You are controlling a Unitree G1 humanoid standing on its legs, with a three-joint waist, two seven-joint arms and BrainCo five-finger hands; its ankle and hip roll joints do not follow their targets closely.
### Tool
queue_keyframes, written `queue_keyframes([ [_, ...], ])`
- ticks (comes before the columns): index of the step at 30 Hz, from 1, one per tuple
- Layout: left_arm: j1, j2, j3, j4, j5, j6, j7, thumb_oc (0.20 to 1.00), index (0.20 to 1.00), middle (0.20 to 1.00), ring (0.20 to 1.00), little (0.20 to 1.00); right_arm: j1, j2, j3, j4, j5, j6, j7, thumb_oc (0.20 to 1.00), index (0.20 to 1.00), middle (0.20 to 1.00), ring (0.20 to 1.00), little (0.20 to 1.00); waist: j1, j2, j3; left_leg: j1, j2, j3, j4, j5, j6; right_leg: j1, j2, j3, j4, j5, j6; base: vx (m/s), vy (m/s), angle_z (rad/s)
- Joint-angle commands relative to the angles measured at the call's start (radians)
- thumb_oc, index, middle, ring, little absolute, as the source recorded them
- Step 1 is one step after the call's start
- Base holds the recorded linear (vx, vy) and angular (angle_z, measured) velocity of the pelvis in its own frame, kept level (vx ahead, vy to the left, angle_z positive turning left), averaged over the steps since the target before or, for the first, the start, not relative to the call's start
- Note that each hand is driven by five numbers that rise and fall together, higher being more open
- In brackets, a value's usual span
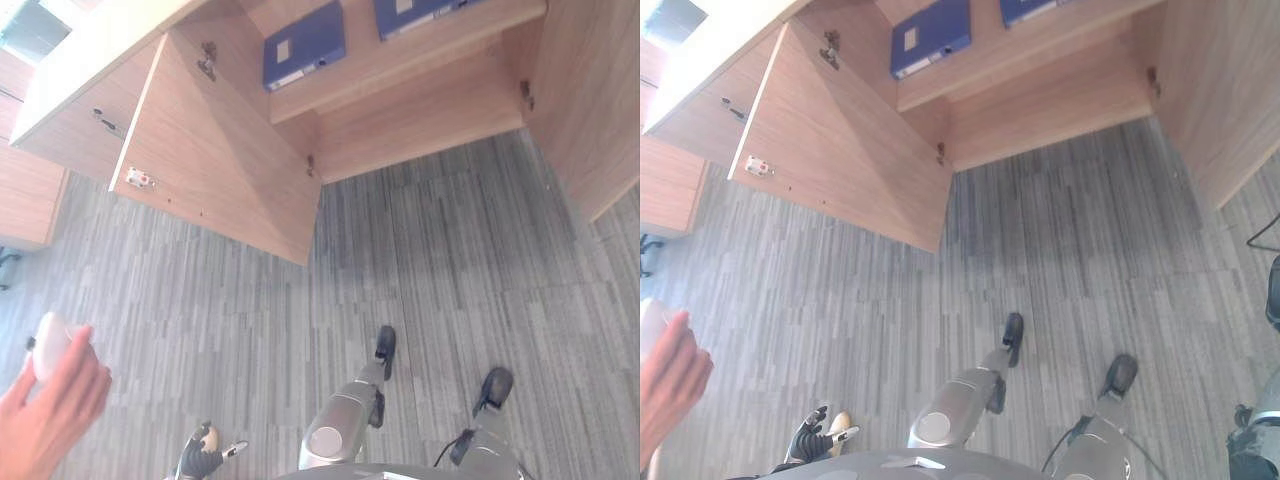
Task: Put the empty folder in the office cabinet
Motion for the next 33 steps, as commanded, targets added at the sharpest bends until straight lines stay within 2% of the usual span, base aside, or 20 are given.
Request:
queue_keyframes([
  [1,-0.066,0.097,-0.034,-0.024,-0.047,-0.01,-0.014,1.0,1.0,1.0,1.0,1.0,-0.034,-0.05,0.101,-0.102,0.015,-0.047,0.069,1.0,1.0,1.0,1.0,1.0,0.036,-0.068,0.028,0.017,0.015,-0.021,-0.024,-0.022,-0.052,0.02,-0.004,0.028,0.057,-0.133,0.054,-0.01,0.007,-0.13],
  [5,-0.035,0.133,-0.023,-0.068,-0.074,-0.004,-0.044,1.0,1.0,1.0,1.0,1.0,-0.079,-0.017,0.164,-0.138,0.036,-0.055,0.139,1.0,1.0,1.0,1.0,1.0,0.05,-0.047,0.024,0.014,0.012,-0.027,-0.024,-0.019,-0.046,0.0,-0.003,0.043,0.083,-0.14,0.046,0.0,0.007,-0.17],
  [6,-0.046,0.099,-0.017,0.086,-0.045,-0.024,-0.022,1.0,1.0,1.0,1.0,1.0,-0.066,0.009,0.145,-0.155,0.035,-0.058,0.14,1.0,1.0,1.0,1.0,1.0,0.048,-0.053,0.029,0.018,0.013,-0.031,-0.024,-0.021,-0.049,0.001,0.001,0.045,0.087,-0.149,0.046,0.0,0.0,0.0],
  [8,-0.15,0.082,-0.015,0.245,-0.007,-0.002,0.019,1.0,1.0,1.0,1.0,1.0,-0.064,0.065,0.152,-0.2,0.035,-0.063,0.147,1.0,1.0,1.0,1.0,1.0,0.046,-0.068,0.033,0.019,0.016,-0.035,-0.024,-0.014,-0.051,-0.009,0.006,0.058,0.094,-0.153,0.045,0.04,-0.022,-0.11],
  [17,-0.175,0.069,0.016,0.302,-0.009,-0.007,0.03,1.0,1.0,1.0,1.0,1.0,-0.049,0.132,0.163,-0.252,0.076,-0.081,0.194,1.0,1.0,1.0,1.0,1.0,0.046,-0.083,0.039,0.028,0.032,-0.024,-0.024,-0.011,-0.045,-0.003,0.012,0.062,0.094,-0.156,0.037,0.01,0.0,-0.04],
  [19,-0.171,0.075,0.016,0.313,-0.011,-0.008,0.025,1.0,1.0,1.0,1.0,1.0,-0.018,0.176,0.137,-0.292,0.115,-0.094,0.212,1.0,1.0,1.0,1.0,1.0,0.045,-0.092,0.04,0.039,0.039,-0.019,-0.024,-0.013,-0.045,0.013,0.016,0.061,0.087,-0.156,0.037,0.0,0.0,0.0],
  [25,-0.185,0.078,0.026,0.326,-0.005,-0.013,0.031,1.0,1.0,1.0,1.0,1.0,0.05,0.238,0.106,-0.372,0.137,-0.107,0.223,1.0,1.0,1.0,1.0,1.0,0.038,-0.107,0.042,0.055,0.044,-0.017,-0.024,-0.017,-0.044,0.032,0.02,0.061,0.077,-0.154,0.037,0.0,0.0,0.0],
  [29,-0.193,0.069,0.059,0.356,0.01,-0.011,0.043,1.0,1.0,1.0,1.0,1.0,0.23,0.375,0.08,-0.559,0.118,-0.125,0.234,1.0,1.0,1.0,1.0,1.0,0.01,-0.146,0.036,0.092,0.066,0.003,-0.024,-0.043,-0.038,0.073,0.025,0.06,0.054,-0.146,0.038,0.04,0.027,-0.04],
  [33,-0.202,0.066,0.079,0.366,0.017,-0.013,0.052,1.0,1.0,1.0,1.0,1.0,0.316,0.418,0.085,-0.598,0.075,-0.12,0.245,1.0,1.0,1.0,1.0,1.0,0.0,-0.172,0.023,0.119,0.071,0.01,-0.024,-0.057,-0.034,0.11,0.026,0.052,0.033,-0.138,0.037,0.07,0.019,-0.05],
])
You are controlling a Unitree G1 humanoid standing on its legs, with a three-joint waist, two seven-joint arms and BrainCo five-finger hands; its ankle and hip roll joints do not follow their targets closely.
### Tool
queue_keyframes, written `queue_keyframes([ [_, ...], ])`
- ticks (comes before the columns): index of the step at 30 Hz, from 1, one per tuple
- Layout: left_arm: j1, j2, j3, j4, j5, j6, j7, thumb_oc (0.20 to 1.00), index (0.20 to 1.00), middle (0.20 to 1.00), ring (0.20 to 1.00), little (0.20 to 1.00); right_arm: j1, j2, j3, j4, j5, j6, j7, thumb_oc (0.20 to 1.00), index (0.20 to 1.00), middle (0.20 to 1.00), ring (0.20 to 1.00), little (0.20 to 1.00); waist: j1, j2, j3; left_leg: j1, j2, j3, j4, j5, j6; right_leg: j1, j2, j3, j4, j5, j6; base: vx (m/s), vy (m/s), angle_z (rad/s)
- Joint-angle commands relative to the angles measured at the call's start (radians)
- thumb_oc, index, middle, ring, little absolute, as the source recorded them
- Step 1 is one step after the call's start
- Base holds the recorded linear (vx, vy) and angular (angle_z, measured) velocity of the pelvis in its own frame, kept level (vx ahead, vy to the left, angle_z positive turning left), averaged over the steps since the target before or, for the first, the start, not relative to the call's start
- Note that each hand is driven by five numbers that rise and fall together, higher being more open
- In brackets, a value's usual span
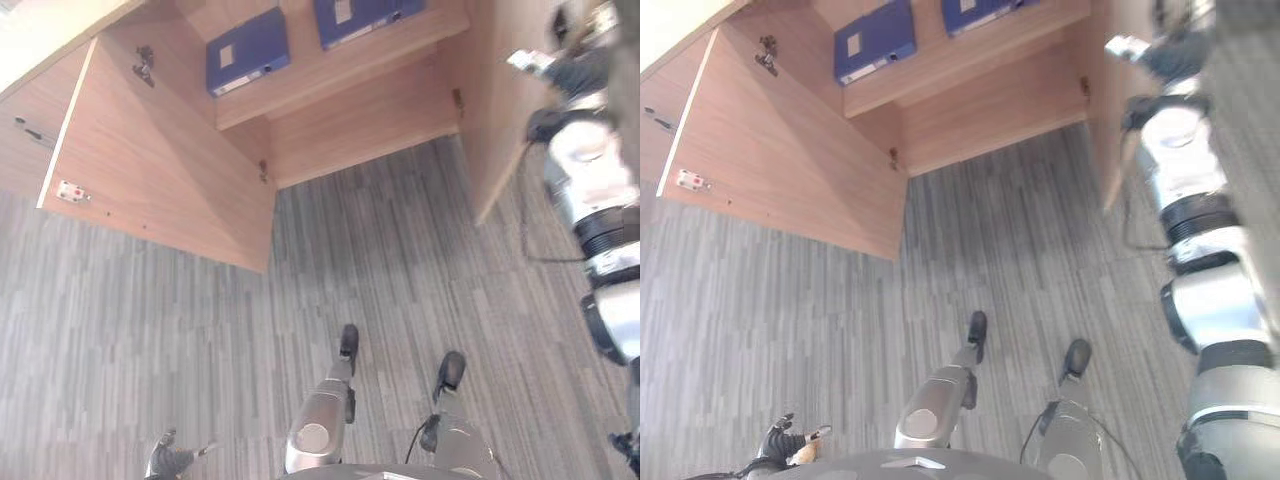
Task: Put the empty folder in the office cabinet
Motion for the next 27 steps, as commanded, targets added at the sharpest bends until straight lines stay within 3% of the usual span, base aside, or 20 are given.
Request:
queue_keyframes([
  [1,-0.04,0.028,-0.036,0.057,0.026,0.001,0.041,1.0,1.0,1.0,1.0,1.0,0.047,0.068,0.066,-0.033,-0.079,-0.055,0.07,1.0,1.0,1.0,1.0,1.0,0.078,-0.039,-0.065,0.024,0.011,-0.02,-0.011,-0.055,-0.015,0.041,-0.033,-0.002,0.051,-0.133,0.063,0.06,0.043,0.14],
  [12,-0.042,0.034,0.011,0.101,0.042,0.013,0.061,1.0,1.0,1.0,1.0,1.0,0.113,0.169,0.11,-0.032,-0.146,-0.032,0.109,1.0,1.0,1.0,1.0,1.0,0.093,-0.119,-0.117,0.094,0.001,-0.014,-0.011,-0.136,0.008,0.125,-0.049,-0.027,0.022,-0.115,0.072,0.04,0.051,0.1],
  [14,-0.069,0.044,0.018,0.107,0.039,0.019,0.073,1.0,1.0,1.0,1.0,1.0,0.107,0.204,0.088,0.088,-0.175,-0.01,0.086,1.0,1.0,1.0,1.0,1.0,0.111,-0.151,-0.137,0.109,-0.013,-0.028,-0.011,-0.154,0.018,0.152,-0.063,-0.049,0.025,-0.11,0.076,0.02,0.083,0.12],
  [18,-0.092,0.046,0.013,0.099,0.049,0.023,0.089,1.0,1.0,1.0,1.0,1.0,0.134,0.234,0.052,0.19,-0.203,0.007,0.067,1.0,1.0,1.0,1.0,1.0,0.119,-0.174,-0.154,0.134,-0.023,-0.04,-0.011,-0.168,0.025,0.187,-0.069,-0.062,0.018,-0.105,0.08,0.03,0.063,0.4],
  [27,-0.007,0.099,0.28,-0.016,0.08,0.004,0.257,1.0,1.0,1.0,1.0,1.0,0.742,0.268,-0.056,-0.027,-0.264,-0.017,0.091,1.0,1.0,1.0,1.0,1.0,0.113,-0.261,-0.208,0.22,-0.021,-0.041,-0.011,-0.204,0.045,0.265,-0.068,-0.067,0.018,-0.114,0.095,0.03,-0.006,0.03],
])
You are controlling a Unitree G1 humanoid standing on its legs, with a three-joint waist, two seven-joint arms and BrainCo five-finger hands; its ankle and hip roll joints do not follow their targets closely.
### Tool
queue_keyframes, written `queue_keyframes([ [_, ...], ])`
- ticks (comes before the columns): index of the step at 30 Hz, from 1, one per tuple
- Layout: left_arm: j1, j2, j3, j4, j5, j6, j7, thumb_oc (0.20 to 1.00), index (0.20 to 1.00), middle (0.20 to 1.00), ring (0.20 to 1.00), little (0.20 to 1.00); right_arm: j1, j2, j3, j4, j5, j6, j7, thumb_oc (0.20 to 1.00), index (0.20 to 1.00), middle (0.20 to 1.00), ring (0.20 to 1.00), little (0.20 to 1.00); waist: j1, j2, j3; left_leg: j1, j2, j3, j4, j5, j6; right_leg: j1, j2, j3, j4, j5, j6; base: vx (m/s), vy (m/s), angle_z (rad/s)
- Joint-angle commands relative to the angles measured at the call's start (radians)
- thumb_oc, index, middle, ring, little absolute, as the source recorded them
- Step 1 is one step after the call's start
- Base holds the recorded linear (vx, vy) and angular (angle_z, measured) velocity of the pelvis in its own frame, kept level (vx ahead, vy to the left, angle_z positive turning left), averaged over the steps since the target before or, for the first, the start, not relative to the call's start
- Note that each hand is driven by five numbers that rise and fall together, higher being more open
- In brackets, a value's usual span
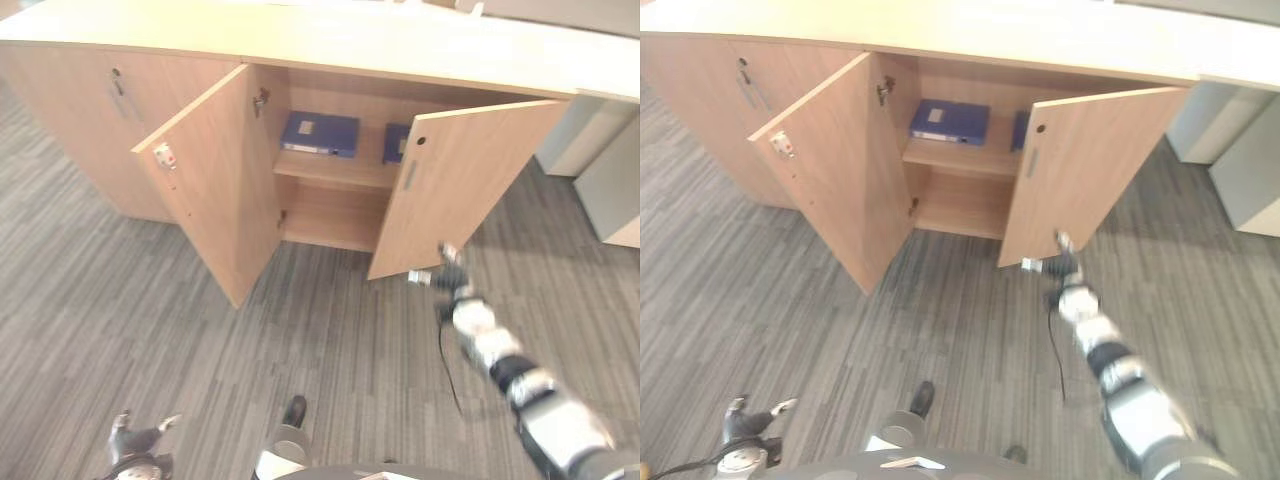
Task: Put the empty folder in the office cabinet
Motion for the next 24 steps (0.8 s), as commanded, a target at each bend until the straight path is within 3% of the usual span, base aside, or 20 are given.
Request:
queue_keyframes([
  [1,-0.01,0.106,0.021,0.065,0.021,-0.045,0.112,1.0,1.0,1.0,1.0,1.0,0.062,-0.055,-0.045,-0.082,-0.039,-0.065,0.049,1.0,1.0,1.0,1.0,1.0,-0.003,-0.002,-0.02,0.029,0.043,-0.002,-0.011,-0.011,-0.024,0.02,-0.015,0.029,0.027,-0.055,0.046,0.08,0.002,-0.17],
  [6,-0.028,0.197,0.102,0.036,0.054,-0.063,0.169,1.0,1.0,1.0,1.0,1.0,0.351,-0.089,-0.08,-0.162,-0.119,-0.073,0.099,1.0,1.0,1.0,1.0,1.0,-0.055,-0.039,-0.036,0.048,0.04,0.004,-0.011,-0.033,-0.019,0.032,-0.027,0.021,0.03,-0.052,0.063,0.04,0.032,-0.09],
  [8,-0.027,0.199,0.101,0.036,0.054,-0.063,0.169,1.0,1.0,1.0,1.0,1.0,0.355,-0.089,-0.082,-0.165,-0.12,-0.072,0.1,1.0,1.0,1.0,1.0,1.0,-0.055,-0.041,-0.037,0.048,0.039,0.003,-0.011,-0.033,-0.019,0.032,-0.027,0.02,0.029,-0.052,0.064,0.0,0.031,0.04],
  [11,-0.059,0.284,0.134,0.013,0.043,-0.073,0.184,1.0,1.0,1.0,1.0,1.0,0.479,-0.103,-0.135,-0.182,-0.142,-0.071,0.111,1.0,1.0,1.0,1.0,1.0,-0.105,-0.059,-0.033,0.053,0.026,0.017,-0.011,-0.055,-0.003,0.023,-0.047,0.036,0.036,-0.035,0.081,-0.01,0.099,-0.1],
  [17,-0.112,0.405,0.152,-0.065,0.041,-0.088,0.189,1.0,1.0,1.0,1.0,1.0,0.485,-0.084,-0.164,-0.125,-0.171,-0.055,0.104,1.0,1.0,1.0,1.0,1.0,-0.164,-0.08,-0.004,0.073,-0.012,0.067,-0.011,-0.095,0.032,-0.024,-0.083,0.109,0.052,0.01,0.109,-0.02,0.14,-0.18],
  [22,-0.19,0.501,0.141,-0.069,0.07,-0.084,0.18,1.0,1.0,1.0,1.0,1.0,0.479,-0.064,-0.168,-0.114,-0.187,-0.052,0.093,1.0,1.0,1.0,1.0,1.0,-0.197,-0.116,0.035,0.093,-0.038,0.117,-0.011,-0.124,0.056,-0.062,-0.106,0.172,0.07,0.046,0.131,-0.02,0.122,-0.35],
  [24,-0.277,0.598,0.116,-0.04,0.093,-0.074,0.171,1.0,1.0,1.0,1.0,1.0,0.483,-0.059,-0.155,-0.116,-0.192,-0.048,0.101,1.0,1.0,1.0,1.0,1.0,-0.219,-0.145,0.06,0.097,-0.045,0.136,-0.011,-0.135,0.062,-0.082,-0.113,0.19,0.078,0.071,0.143,-0.04,0.088,-0.31],
])
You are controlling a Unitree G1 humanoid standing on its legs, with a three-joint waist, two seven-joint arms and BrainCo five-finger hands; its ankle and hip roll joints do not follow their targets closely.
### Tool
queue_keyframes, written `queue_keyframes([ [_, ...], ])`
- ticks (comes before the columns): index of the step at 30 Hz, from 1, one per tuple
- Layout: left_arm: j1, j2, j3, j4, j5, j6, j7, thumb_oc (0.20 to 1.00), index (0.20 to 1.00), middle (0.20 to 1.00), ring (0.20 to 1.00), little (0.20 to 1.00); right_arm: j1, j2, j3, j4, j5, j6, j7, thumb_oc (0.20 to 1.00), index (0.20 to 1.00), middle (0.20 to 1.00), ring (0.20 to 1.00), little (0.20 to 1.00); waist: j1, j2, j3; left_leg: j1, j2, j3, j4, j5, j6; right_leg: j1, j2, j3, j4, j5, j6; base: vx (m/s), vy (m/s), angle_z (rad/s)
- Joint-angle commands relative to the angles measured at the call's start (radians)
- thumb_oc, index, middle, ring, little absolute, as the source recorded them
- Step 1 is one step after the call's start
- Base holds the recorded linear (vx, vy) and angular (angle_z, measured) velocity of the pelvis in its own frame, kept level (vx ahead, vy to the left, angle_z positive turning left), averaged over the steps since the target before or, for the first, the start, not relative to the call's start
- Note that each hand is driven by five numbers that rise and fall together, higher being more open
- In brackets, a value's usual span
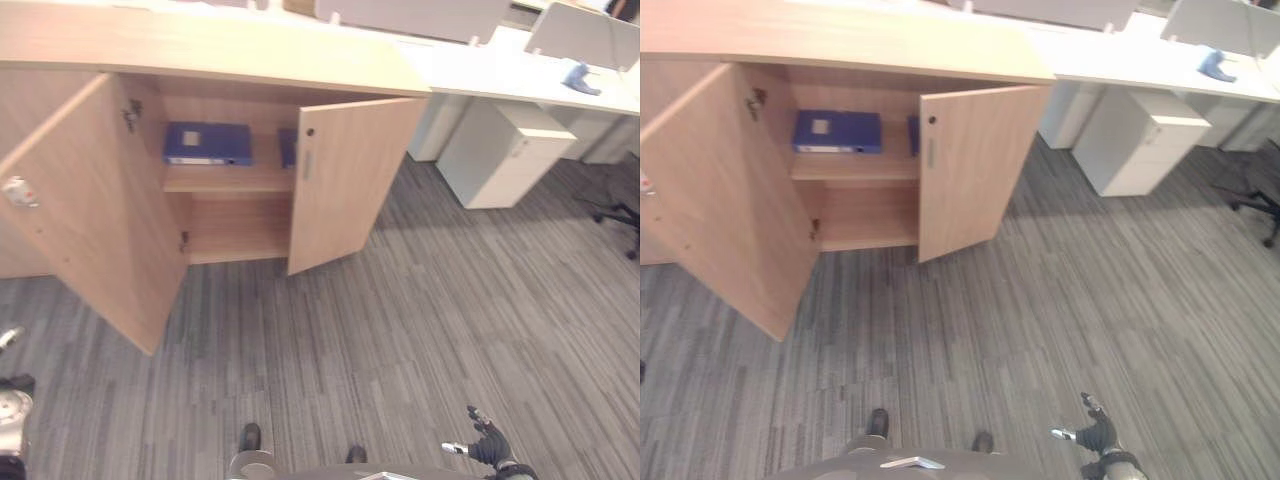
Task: Put the empty folder in the office cabinet
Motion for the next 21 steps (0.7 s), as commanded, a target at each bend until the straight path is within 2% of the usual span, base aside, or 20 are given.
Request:
queue_keyframes([
  [1,-0.072,0.102,-0.006,0.066,0.049,-0.036,0.009,1.0,1.0,1.0,1.0,1.0,-0.074,-0.034,-0.025,-0.011,-0.031,-0.021,-0.015,1.0,1.0,1.0,1.0,1.0,0.011,0.02,0.042,0.044,-0.005,-0.02,-0.001,-0.1,0.019,-0.038,-0.056,0.039,0.061,0.045,0.09,-0.04,0.041,-0.05],
  [5,-0.227,0.248,-0.064,0.131,0.079,-0.012,0.019,1.0,1.0,1.0,1.0,1.0,-0.085,-0.023,0.003,0.006,-0.032,-0.018,-0.023,1.0,1.0,1.0,1.0,1.0,-0.013,-0.034,0.081,0.049,-0.003,0.013,-0.001,-0.115,0.027,-0.073,-0.052,0.082,0.061,0.087,0.108,-0.02,0.022,-0.18],
  [6,-0.234,0.25,-0.07,0.135,0.079,-0.013,0.019,1.0,1.0,1.0,1.0,1.0,-0.085,-0.02,0.001,0.007,-0.032,-0.018,-0.023,1.0,1.0,1.0,1.0,1.0,-0.008,-0.036,0.083,0.05,-0.003,0.015,-0.001,-0.115,0.027,-0.073,-0.052,0.084,0.06,0.088,0.108,-0.02,-0.004,-0.35],
  [7,-0.299,0.292,-0.095,0.168,0.093,-0.002,0.038,1.0,1.0,1.0,1.0,1.0,-0.093,-0.019,0.021,0.004,-0.029,-0.019,-0.026,1.0,1.0,1.0,1.0,1.0,-0.025,-0.059,0.096,0.049,0.002,0.028,-0.001,-0.119,0.027,-0.09,-0.049,0.102,0.058,0.115,0.117,-0.02,-0.013,-0.24],
  [10,-0.337,0.311,-0.118,0.191,0.098,0.003,0.044,1.0,1.0,1.0,1.0,1.0,-0.091,-0.016,0.024,0.002,-0.027,-0.02,-0.029,1.0,1.0,1.0,1.0,1.0,-0.026,-0.07,0.102,0.048,0.004,0.035,-0.001,-0.119,0.027,-0.097,-0.048,0.108,0.056,0.121,0.118,-0.01,-0.004,-0.2],
  [11,-0.424,0.352,-0.159,0.24,0.1,0.014,0.057,1.0,1.0,1.0,1.0,1.0,-0.085,-0.012,0.03,0.003,-0.023,-0.021,-0.036,1.0,1.0,1.0,1.0,1.0,-0.037,-0.092,0.113,0.044,0.009,0.047,-0.001,-0.122,0.026,-0.115,-0.046,0.123,0.054,0.139,0.121,0.0,-0.015,-0.15],
  [13,-0.517,0.385,-0.229,0.272,0.113,0.023,0.055,1.0,1.0,1.0,1.0,1.0,-0.082,-0.003,0.045,0.021,-0.019,-0.022,-0.044,1.0,1.0,1.0,1.0,1.0,-0.049,-0.111,0.124,0.035,0.011,0.051,-0.001,-0.121,0.025,-0.122,-0.047,0.124,0.051,0.154,0.123,0.0,-0.045,-0.13],
  [17,-0.63,0.375,-0.331,0.31,0.124,0.032,0.048,1.0,1.0,1.0,1.0,1.0,-0.077,0.016,0.056,0.037,-0.013,-0.022,-0.044,1.0,1.0,1.0,1.0,1.0,-0.063,-0.121,0.123,0.013,0.018,0.051,0.0,-0.117,0.022,-0.14,-0.051,0.121,0.049,0.174,0.128,0.0,-0.048,0.01],
  [21,-0.638,0.329,-0.354,0.306,0.123,0.034,0.041,1.0,1.0,1.0,1.0,1.0,-0.068,0.023,0.057,0.032,-0.011,-0.021,-0.041,1.0,1.0,1.0,1.0,1.0,-0.07,-0.124,0.111,0.013,0.016,0.054,-0.001,-0.121,0.021,-0.144,-0.053,0.123,0.048,0.169,0.127,0.01,0.013,0.08],
])
